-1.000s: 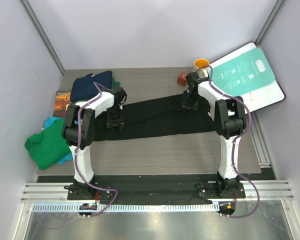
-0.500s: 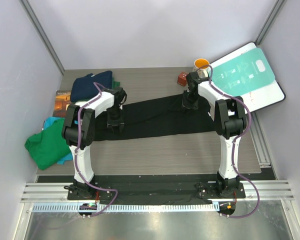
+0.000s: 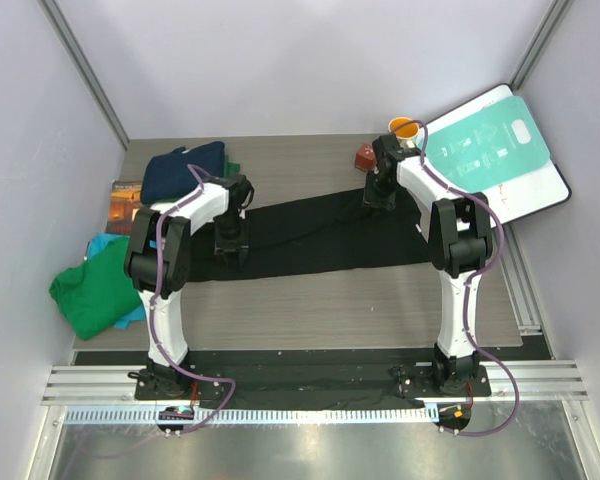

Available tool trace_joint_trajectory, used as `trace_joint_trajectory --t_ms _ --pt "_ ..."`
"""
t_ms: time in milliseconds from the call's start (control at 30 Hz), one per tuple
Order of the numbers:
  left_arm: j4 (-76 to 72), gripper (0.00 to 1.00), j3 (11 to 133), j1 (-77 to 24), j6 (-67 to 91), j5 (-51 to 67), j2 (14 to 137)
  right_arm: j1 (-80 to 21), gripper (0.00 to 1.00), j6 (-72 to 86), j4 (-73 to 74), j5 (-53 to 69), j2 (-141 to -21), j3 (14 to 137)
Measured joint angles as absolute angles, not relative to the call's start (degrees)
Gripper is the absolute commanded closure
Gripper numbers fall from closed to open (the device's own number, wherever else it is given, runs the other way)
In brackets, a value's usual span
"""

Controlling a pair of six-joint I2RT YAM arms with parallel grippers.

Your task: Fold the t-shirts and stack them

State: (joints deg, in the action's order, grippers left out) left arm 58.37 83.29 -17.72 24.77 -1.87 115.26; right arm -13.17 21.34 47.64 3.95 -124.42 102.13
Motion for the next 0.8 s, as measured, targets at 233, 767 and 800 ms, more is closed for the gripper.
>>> trace_joint_trajectory --t_ms 233,767,800 --pt "58.4 0.59 83.4 -17.7 24.8 -1.9 116.0 -13.0 0.63 21.4 47.2 3.9 -126.6 102.8" --pt "58.3 0.59 83.4 -17.7 24.8 -1.6 116.3 -12.8 0.66 21.9 46.7 3.8 -127.3 102.9" --pt "58.3 0.59 83.4 -17.7 24.8 -1.6 116.3 -12.8 0.66 22.0 46.7 3.9 -127.2 102.9"
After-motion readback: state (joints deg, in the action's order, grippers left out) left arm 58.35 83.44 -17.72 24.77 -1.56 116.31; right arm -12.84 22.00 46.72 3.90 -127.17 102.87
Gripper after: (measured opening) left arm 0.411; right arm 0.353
